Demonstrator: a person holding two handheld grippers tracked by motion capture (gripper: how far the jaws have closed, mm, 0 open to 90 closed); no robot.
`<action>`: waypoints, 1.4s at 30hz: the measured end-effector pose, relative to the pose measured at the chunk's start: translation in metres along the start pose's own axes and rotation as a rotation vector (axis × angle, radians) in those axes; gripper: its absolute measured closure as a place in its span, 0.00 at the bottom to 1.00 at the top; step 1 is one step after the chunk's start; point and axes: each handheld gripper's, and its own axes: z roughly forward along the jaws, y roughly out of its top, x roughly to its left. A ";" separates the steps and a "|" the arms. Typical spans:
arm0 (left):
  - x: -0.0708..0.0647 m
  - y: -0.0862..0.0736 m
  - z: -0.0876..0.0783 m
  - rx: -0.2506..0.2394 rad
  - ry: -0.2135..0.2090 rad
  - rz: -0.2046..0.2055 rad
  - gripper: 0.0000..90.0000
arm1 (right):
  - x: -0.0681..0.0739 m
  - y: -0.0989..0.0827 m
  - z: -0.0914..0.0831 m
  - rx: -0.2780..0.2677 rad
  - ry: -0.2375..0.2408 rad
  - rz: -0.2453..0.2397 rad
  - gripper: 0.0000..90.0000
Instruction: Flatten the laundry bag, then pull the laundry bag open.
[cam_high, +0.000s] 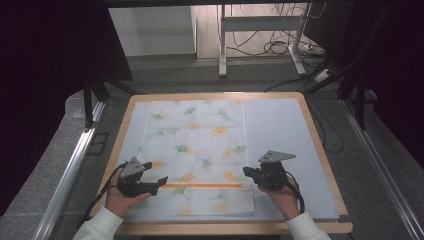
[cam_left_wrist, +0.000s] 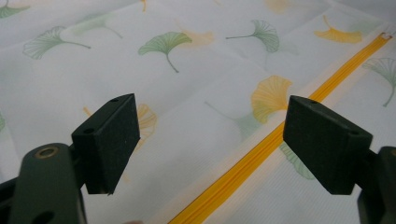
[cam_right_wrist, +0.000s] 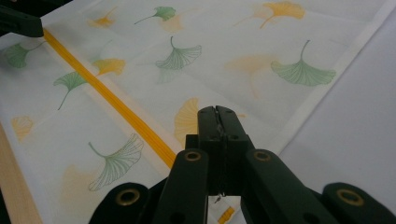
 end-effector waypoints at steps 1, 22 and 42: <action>-0.001 0.000 0.000 -0.001 0.001 0.003 0.21 | 0.000 -0.001 -0.001 -0.002 0.005 0.002 0.99; -0.023 0.023 0.013 -0.029 -0.021 0.082 0.26 | 0.013 -0.017 -0.009 0.013 0.015 -0.001 0.99; -0.049 0.047 0.047 -0.002 -0.137 0.086 0.30 | 0.023 -0.038 -0.011 0.077 0.004 0.009 0.99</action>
